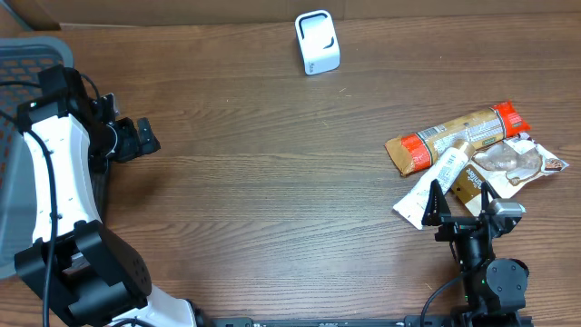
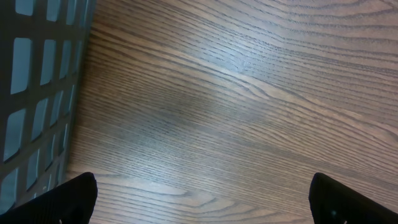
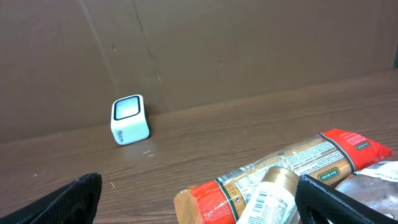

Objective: Scan the item barcode

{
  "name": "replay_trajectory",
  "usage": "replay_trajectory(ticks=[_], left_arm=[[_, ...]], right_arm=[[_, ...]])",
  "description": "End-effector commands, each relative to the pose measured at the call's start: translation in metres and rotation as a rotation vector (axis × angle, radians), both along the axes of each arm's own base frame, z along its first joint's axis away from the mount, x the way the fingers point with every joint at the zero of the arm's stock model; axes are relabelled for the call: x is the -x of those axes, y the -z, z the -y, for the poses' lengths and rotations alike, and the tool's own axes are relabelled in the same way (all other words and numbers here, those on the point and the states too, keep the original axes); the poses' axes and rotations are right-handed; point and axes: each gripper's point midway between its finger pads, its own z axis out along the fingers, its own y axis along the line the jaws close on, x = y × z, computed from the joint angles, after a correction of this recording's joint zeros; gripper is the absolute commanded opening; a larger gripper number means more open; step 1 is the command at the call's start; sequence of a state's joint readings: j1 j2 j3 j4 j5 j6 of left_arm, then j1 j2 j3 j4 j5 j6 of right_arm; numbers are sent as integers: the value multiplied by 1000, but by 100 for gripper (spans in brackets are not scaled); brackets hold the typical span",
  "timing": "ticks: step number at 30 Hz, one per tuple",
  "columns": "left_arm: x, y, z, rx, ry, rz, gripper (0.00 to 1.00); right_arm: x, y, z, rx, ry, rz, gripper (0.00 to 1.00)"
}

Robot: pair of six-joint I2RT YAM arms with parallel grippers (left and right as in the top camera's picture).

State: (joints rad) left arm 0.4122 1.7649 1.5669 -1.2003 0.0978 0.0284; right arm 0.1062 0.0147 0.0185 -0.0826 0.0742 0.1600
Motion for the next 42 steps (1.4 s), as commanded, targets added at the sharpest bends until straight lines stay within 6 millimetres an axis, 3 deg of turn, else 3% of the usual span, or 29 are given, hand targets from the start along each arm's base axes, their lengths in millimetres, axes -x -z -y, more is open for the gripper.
replay_trajectory(ticks=[1,8,12,15,19,22,32,37,42], left_arm=[[-2,-27,6,-26,4,75,100],[-1,-79,66,-68,164,224,100],[14,-102,103,-77,260,301,100],[24,-113,115,-100,296,386,99],[46,-104,117,-114,295,432,100],[51,-100,119,-133,297,536,99],[57,-99,146,-214,422,1115,100],[75,-81,162,-299,559,1338,100],[86,-50,166,-377,607,1403,100]], right_arm=[[0,1,-3,3,-15,7,100],[0,1,-3,3,-15,7,100],[0,1,-3,4,-15,7,100],[0,1,-3,3,-15,7,100],[0,1,-3,3,-15,7,100],[0,1,-3,4,-15,7,100],[0,1,-3,4,-15,7,100],[0,1,-3,3,-15,7,100],[0,1,-3,4,-15,7,100]])
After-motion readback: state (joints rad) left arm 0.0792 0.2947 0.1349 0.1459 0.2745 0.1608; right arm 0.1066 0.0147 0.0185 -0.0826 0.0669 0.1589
